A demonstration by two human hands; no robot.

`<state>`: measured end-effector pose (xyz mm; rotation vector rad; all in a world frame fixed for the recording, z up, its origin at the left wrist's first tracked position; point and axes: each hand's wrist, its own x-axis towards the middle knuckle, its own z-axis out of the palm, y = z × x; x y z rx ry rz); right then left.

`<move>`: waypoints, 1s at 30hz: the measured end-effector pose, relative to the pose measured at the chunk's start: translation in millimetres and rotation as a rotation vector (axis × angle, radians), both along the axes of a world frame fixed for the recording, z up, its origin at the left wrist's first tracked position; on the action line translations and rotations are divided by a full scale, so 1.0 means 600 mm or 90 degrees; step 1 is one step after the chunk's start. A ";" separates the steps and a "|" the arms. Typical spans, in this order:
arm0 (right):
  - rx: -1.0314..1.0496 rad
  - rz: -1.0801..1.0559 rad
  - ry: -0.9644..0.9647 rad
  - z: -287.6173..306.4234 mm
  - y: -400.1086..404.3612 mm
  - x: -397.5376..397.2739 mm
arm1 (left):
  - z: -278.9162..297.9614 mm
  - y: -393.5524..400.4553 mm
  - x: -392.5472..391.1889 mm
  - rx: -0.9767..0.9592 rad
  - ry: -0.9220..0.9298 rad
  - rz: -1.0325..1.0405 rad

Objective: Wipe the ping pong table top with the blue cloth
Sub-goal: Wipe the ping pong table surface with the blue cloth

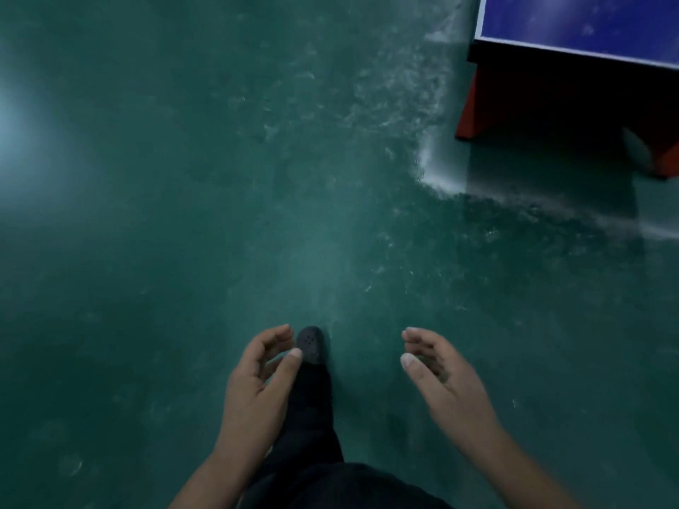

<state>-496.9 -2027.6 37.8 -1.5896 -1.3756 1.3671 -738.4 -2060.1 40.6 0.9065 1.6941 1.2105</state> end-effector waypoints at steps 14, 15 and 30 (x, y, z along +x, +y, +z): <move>-0.003 -0.144 0.003 0.032 0.609 -0.138 | 0.011 0.709 -0.132 0.012 0.020 -0.186; -0.007 -0.159 0.007 0.032 0.652 -0.135 | 0.008 0.757 -0.127 0.007 0.015 -0.199; -0.023 -0.136 0.003 0.022 1.350 -0.012 | 0.019 1.462 -0.018 0.006 0.067 -0.228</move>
